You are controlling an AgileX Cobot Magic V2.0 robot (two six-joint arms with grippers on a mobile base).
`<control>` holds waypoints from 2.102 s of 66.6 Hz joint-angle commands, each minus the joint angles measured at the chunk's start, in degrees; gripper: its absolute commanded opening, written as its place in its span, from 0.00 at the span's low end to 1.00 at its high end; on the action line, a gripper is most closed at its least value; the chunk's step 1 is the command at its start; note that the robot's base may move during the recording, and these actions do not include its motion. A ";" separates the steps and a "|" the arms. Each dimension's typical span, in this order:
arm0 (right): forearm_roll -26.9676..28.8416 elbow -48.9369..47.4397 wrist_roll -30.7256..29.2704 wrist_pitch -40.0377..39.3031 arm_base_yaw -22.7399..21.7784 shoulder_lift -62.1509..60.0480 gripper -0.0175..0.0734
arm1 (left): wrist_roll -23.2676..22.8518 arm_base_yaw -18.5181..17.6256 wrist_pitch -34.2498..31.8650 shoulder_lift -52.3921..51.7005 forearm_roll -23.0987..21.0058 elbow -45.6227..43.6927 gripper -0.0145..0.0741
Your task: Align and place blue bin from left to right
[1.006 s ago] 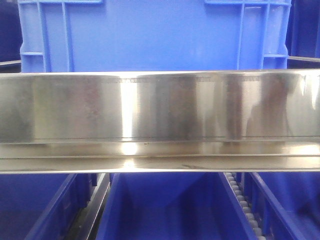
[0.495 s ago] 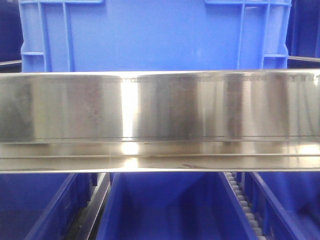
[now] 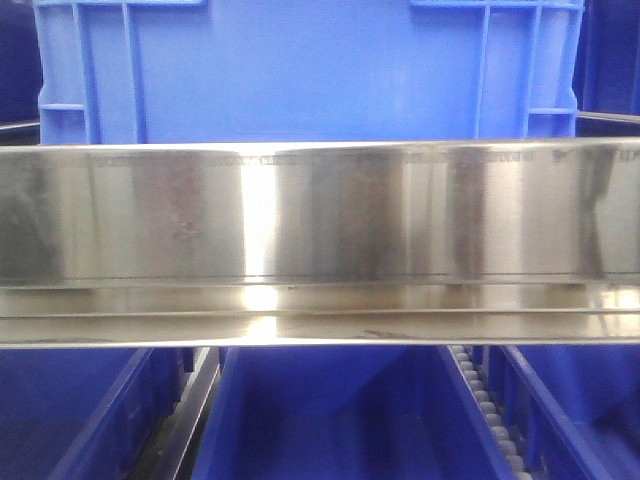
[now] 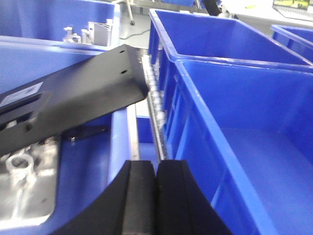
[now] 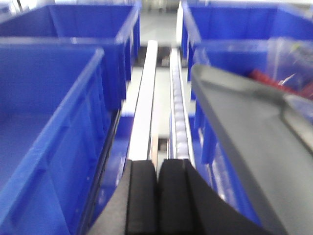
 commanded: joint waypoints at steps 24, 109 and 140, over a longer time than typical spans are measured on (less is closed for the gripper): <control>-17.98 -20.74 17.27 11.77 12.47 19.02 0.14 | -21.28 -11.70 10.23 18.66 20.49 -21.78 0.04; -10.96 -46.54 17.39 28.56 13.97 41.83 0.40 | -27.14 -17.38 23.61 33.64 22.55 -40.75 0.04; -10.61 -46.58 14.26 26.86 13.55 41.96 0.47 | -27.14 -17.38 23.61 33.64 22.55 -40.75 0.04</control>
